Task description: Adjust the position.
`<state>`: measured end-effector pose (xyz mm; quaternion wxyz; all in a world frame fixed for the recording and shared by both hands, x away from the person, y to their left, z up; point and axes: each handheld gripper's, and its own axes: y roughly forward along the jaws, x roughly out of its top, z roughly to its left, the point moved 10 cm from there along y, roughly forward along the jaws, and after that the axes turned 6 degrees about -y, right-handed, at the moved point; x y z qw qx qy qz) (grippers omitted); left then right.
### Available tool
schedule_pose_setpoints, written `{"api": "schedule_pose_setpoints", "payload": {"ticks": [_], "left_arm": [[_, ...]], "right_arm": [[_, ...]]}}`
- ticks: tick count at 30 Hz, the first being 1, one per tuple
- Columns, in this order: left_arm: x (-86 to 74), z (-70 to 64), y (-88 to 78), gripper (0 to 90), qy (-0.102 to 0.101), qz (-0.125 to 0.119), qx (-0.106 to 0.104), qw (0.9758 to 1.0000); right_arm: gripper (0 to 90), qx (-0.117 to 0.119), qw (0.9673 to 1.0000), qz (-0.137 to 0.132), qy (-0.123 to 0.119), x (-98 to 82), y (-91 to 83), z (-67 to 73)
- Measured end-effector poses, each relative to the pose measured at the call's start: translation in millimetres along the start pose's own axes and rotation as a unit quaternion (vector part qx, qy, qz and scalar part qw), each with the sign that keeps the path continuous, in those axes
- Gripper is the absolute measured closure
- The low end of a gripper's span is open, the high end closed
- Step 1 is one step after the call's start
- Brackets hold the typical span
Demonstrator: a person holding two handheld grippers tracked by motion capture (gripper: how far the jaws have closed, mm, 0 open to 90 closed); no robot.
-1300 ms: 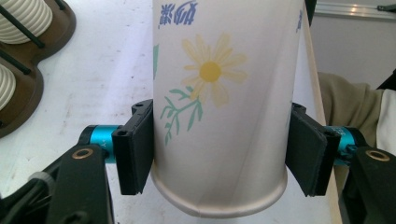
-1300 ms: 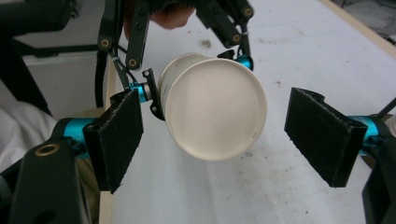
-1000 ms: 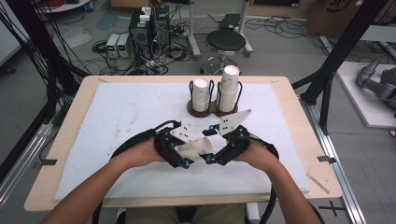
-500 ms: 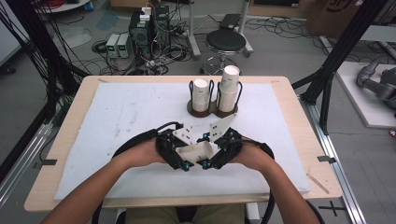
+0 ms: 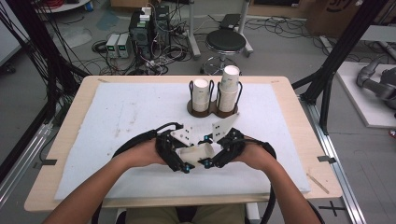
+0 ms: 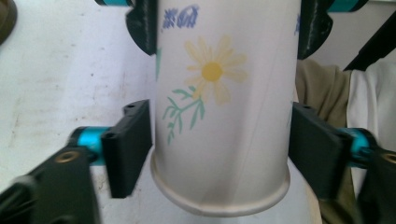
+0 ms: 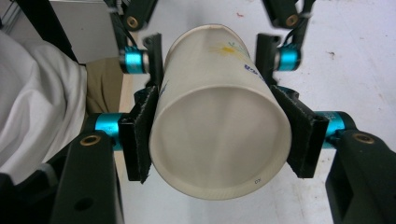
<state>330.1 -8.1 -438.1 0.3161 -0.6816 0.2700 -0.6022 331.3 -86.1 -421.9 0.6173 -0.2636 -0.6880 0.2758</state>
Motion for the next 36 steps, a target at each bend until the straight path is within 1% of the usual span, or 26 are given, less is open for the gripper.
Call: {"api": "schedule_pose_setpoints", "payload": {"ticks": [1,2,5,6,10,13,16,18,19,21,23,24,25,26,27,29,31,34,35,36], "left_arm": [[0.3,0.4,-0.7,22.3,0.002,-0.001,0.001,1.0],[1.4,0.2,-1.2,22.2,0.001,-0.007,0.001,1.0],[2.4,0.8,-4.7,22.1,0.006,-0.015,0.002,0.9999],[3.0,1.0,-6.0,22.1,0.004,-0.02,0.002,0.9998],[3.5,2.6,-9.9,21.2,-0.004,-0.041,0.004,0.9991],[3.1,3.9,-11.5,21.0,-0.012,-0.061,0.007,0.9981],[2.0,6.3,-14.9,21.0,-0.019,-0.082,0.01,0.9964],[1.5,7.4,-18.2,21.1,-0.026,-0.1,0.012,0.9946],[1.4,7.5,-19.8,21.0,-0.032,-0.111,0.012,0.9933],[1.0,8.5,-22.7,20.8,-0.039,-0.135,0.012,0.99],[-0.5,9.4,-24.5,20.8,-0.048,-0.153,0.011,0.9869],[-1.3,9.6,-24.9,20.8,-0.052,-0.162,0.011,0.9854],[-1.3,9.6,-24.9,20.7,-0.052,-0.162,0.011,0.9854],[-2.8,9.0,-25.4,20.7,-0.055,-0.175,0.009,0.983],[-2.6,8.4,-25.2,20.2,-0.059,-0.184,0.007,0.981],[-3.5,7.8,-24.1,20.0,-0.063,-0.195,0.005,0.9787],[-4.5,7.3,-22.7,19.9,-0.065,-0.2,0.006,0.9776],[-3.3,5.4,-22.6,19.8,-0.067,-0.22,-0.001,0.9733],[-2.7,4.6,-22.8,19.4,-0.068,-0.226,-0.003,0.9717],[-2.7,4.1,-23.2,18.7,-0.069,-0.23,-0.004,0.9707]], "right_arm": [[37.6,0.001,1.0,0.0,0.0,-0.3,-0.1,0.3],[37.6,0.005,1.0,0.003,0.001,-1.1,0.1,1.6],[37.6,0.002,0.9998,0.019,-0.002,-7.5,1.3,1.4],[37.6,0.002,0.9997,0.023,0.001,-10.0,1.4,1.6],[37.6,-0.004,0.9998,0.017,0.011,-16.2,-1.3,0.2],[37.6,-0.011,0.9997,0.009,0.018,-20.2,-5.0,-0.9],[37.5,-0.018,0.9994,-0.001,0.029,-25.5,-9.5,-1.4],[37.6,-0.023,0.9989,-0.013,0.037,-28.9,-12.9,-2.0],[37.6,-0.026,0.9986,-0.021,0.041,-30.4,-14.6,-2.3],[37.6,-0.031,0.9977,-0.035,0.048,-33.4,-17.7,-3.0],[37.6,-0.032,0.9965,-0.051,0.057,-35.3,-20.5,-2.0],[37.6,-0.034,0.996,-0.059,0.058,-35.6,-21.4,-2.0],[37.6,-0.034,0.996,-0.059,0.058,-35.6,-21.4,-2.0],[37.5,-0.035,0.9953,-0.065,0.062,-36.0,-22.3,-1.4],[37.6,-0.039,0.9942,-0.078,0.063,-35.9,-23.9,-1.2],[37.6,-0.04,0.9926,-0.093,0.067,-34.9,-25.1,-0.6],[37.5,-0.041,0.991,-0.107,0.068,-33.9,-25.6,-0.6],[37.5,-0.042,0.9885,-0.125,0.075,-33.0,-25.6,0.8],[37.5,-0.043,0.9878,-0.131,0.073,-32.8,-25.9,0.9],[37.5,-0.041,0.9871,-0.136,0.074,-32.5,-26.0,1.8]]}}
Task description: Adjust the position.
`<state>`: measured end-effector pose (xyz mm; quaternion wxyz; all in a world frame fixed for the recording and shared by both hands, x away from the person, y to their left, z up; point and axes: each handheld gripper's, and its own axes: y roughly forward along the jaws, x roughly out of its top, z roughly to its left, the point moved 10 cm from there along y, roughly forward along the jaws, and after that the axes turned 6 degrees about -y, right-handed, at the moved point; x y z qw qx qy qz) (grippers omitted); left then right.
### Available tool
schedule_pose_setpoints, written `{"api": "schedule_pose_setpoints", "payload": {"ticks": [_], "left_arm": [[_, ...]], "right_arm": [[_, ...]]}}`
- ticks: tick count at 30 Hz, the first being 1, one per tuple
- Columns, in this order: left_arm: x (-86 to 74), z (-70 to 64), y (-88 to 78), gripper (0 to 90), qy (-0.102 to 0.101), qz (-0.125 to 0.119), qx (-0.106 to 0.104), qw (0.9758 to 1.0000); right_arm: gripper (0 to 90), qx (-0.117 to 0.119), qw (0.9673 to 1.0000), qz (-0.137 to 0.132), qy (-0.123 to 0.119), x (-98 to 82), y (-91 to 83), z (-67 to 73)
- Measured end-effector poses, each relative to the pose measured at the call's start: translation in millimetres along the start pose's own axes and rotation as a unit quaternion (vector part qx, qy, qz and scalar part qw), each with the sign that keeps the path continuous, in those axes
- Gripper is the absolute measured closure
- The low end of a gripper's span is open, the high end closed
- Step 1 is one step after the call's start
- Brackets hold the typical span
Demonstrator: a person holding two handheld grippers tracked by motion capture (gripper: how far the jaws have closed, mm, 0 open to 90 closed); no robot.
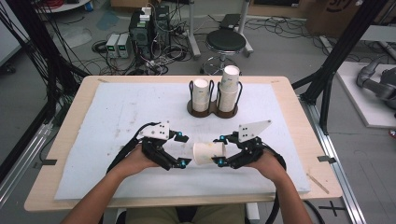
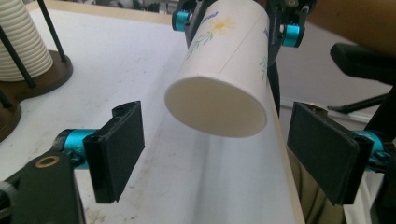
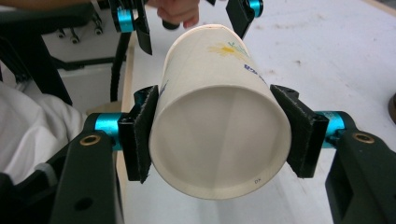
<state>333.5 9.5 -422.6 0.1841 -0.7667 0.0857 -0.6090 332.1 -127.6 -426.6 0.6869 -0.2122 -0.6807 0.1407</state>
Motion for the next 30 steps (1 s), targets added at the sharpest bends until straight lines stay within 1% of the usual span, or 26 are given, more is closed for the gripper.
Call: {"api": "schedule_pose_setpoints", "payload": {"ticks": [2,4,8,15,20,28,30], "left_arm": [[0.4,-1.4,0.6,18.2,-0.003,-0.009,-0.004,0.9999],[0.1,-2.3,1.4,17.9,-0.005,-0.016,-0.008,0.9998],[-0.1,-4.2,3.5,17.6,-0.011,-0.025,-0.014,0.9995],[1.4,-5.8,5.3,17.6,-0.014,-0.034,-0.023,0.9991],[2.5,-6.0,7.3,17.1,-0.019,-0.04,-0.027,0.9986],[5.6,-8.5,12.4,17.0,-0.014,-0.046,-0.032,0.9983],[6.2,-9.1,13.6,17.0,-0.013,-0.047,-0.034,0.9982]], "right_arm": [[37.6,-0.001,0.9999,-0.015,0.0,1.3,0.0,-0.1],[37.5,0.001,0.9997,-0.022,0.002,2.3,0.1,0.6],[37.5,0.0,0.9996,-0.029,0.001,4.8,0.1,0.7],[37.5,0.004,0.999,-0.045,-0.002,10.3,-0.1,2.5],[37.6,0.011,0.9983,-0.057,-0.002,13.7,1.2,4.1],[37.5,0.02,0.9976,-0.067,0.001,16.3,4.5,5.9],[37.6,0.025,0.9972,-0.07,0.002,16.9,5.4,6.9]]}}
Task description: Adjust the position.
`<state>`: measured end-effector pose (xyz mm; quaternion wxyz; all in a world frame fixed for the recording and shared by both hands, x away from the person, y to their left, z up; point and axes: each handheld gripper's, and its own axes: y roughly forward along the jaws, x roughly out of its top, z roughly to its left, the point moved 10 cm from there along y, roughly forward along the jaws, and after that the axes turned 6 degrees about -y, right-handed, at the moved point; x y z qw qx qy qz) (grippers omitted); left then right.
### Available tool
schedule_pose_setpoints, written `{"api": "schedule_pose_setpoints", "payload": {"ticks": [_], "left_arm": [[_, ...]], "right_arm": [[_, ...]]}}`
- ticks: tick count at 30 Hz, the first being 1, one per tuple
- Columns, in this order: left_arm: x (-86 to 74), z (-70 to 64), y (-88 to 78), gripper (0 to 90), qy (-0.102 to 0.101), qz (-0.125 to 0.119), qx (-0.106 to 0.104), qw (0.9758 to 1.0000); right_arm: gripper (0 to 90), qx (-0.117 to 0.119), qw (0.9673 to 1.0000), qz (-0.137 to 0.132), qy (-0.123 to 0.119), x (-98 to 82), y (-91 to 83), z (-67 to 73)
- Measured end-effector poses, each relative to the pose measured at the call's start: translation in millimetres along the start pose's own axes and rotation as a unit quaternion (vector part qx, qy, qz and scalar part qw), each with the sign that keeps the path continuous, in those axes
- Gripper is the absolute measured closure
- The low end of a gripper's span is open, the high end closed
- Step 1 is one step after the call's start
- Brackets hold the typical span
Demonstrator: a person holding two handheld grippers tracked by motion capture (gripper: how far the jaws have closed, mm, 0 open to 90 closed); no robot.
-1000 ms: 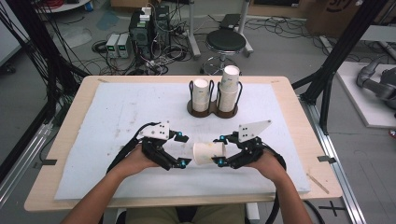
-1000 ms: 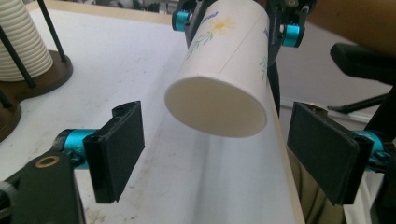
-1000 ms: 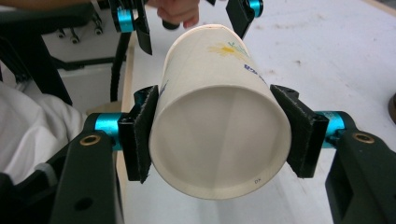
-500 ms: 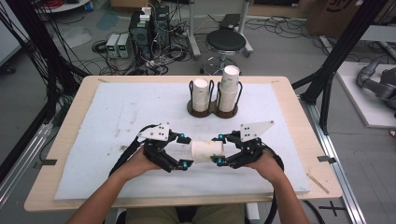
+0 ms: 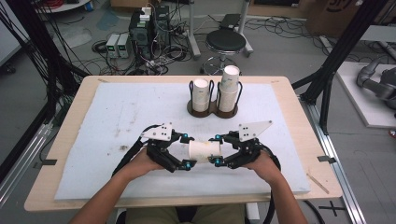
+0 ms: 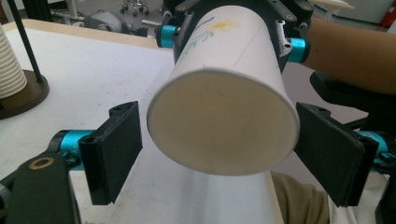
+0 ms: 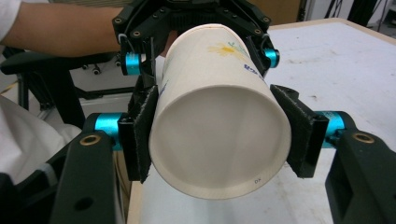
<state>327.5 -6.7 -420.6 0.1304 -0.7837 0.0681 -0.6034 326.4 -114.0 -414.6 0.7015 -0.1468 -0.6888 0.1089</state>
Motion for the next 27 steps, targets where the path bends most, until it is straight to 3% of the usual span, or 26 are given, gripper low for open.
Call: {"api": "schedule_pose_setpoints", "payload": {"ticks": [7,12,27], "left_arm": [[0.4,-3.6,4.8,19.5,0.007,0.001,-0.008,0.9999],[-0.7,-1.5,4.3,27.3,0.009,0.007,0.0,0.9999],[4.1,-4.2,-0.2,33.2,0.02,0.01,0.007,0.9997]], "right_arm": [[37.6,0.007,1.0,0.001,0.002,-1.5,4.3,1.5],[37.5,0.01,0.9999,0.003,0.006,-4.6,5.2,1.6],[36.6,0.005,0.9999,0.012,0.01,-2.4,5.7,2.7]]}}
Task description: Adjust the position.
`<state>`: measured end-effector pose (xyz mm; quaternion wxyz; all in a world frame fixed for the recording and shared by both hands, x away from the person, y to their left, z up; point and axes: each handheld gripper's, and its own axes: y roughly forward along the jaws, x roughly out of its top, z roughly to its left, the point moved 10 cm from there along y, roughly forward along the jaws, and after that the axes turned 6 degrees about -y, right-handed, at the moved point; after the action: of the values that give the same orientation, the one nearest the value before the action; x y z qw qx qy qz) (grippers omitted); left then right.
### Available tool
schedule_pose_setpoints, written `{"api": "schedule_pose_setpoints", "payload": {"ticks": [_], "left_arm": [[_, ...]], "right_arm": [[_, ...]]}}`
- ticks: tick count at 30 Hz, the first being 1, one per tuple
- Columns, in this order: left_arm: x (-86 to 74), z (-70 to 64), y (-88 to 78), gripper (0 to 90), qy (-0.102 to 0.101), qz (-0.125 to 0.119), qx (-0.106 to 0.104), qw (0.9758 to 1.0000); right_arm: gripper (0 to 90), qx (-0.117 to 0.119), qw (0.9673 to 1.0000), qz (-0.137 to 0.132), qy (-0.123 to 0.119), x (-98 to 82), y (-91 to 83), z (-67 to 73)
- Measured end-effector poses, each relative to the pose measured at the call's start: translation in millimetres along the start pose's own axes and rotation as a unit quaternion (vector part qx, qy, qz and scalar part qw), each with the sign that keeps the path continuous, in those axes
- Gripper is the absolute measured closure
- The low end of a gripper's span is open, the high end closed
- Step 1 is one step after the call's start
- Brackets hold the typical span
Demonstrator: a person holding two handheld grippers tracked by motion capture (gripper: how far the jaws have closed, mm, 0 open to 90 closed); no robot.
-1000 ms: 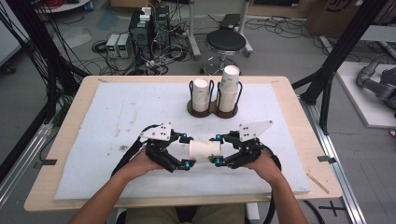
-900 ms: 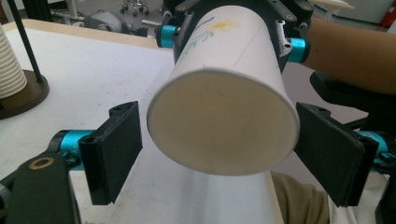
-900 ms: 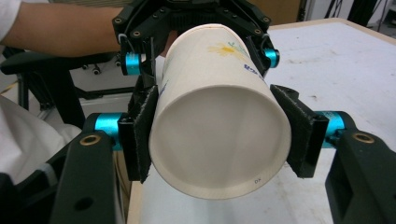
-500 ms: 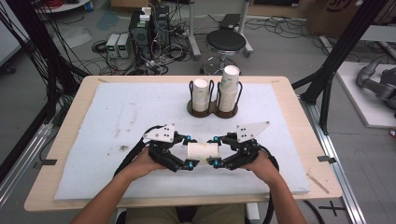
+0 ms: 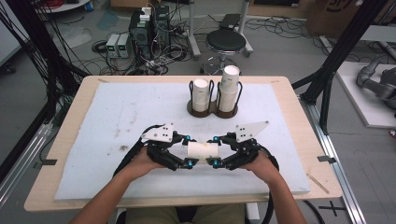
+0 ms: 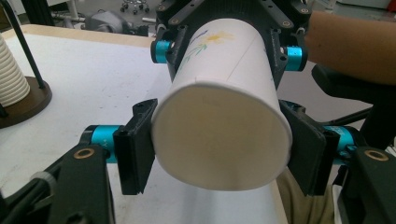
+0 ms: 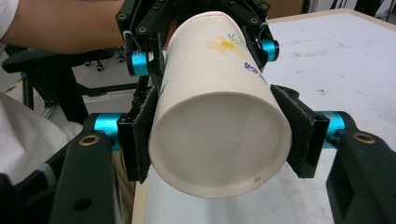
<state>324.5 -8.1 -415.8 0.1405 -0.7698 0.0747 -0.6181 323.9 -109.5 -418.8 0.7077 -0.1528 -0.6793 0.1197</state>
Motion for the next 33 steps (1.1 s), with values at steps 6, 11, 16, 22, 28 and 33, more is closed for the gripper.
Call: {"api": "schedule_pose_setpoints", "payload": {"ticks": [6,11,16,22,28,33], "left_arm": [[0.8,2.4,-2.1,33.3,-0.007,0.005,0.007,0.9999],[-0.7,4.9,-6.7,33.1,-0.005,0.024,0.018,0.9995],[6.3,6.0,-14.2,33.0,0.003,0.05,0.031,0.9983],[12.1,8.8,-19.7,33.0,0.013,0.1,0.045,0.9939],[11.9,13.9,-19.2,33.0,0.019,0.155,0.057,0.9861],[14.4,16.8,-19.5,33.1,0.021,0.179,0.064,0.9815]], "right_arm": [[22.3,-0.023,0.9997,-0.002,0.008,6.0,-1.1,-2.1],[21.2,-0.04,0.9992,-0.002,0.004,10.1,-4.5,-4.4],[21.2,-0.056,0.9983,0.013,-0.003,12.2,-6.7,-7.9],[21.2,-0.075,0.995,0.055,-0.037,17.6,-5.3,-10.3],[21.2,-0.082,0.9895,0.1,-0.065,22.2,-1.1,-13.8],[21.3,-0.086,0.9824,0.146,-0.079,18.1,3.5,-17.7]]}}
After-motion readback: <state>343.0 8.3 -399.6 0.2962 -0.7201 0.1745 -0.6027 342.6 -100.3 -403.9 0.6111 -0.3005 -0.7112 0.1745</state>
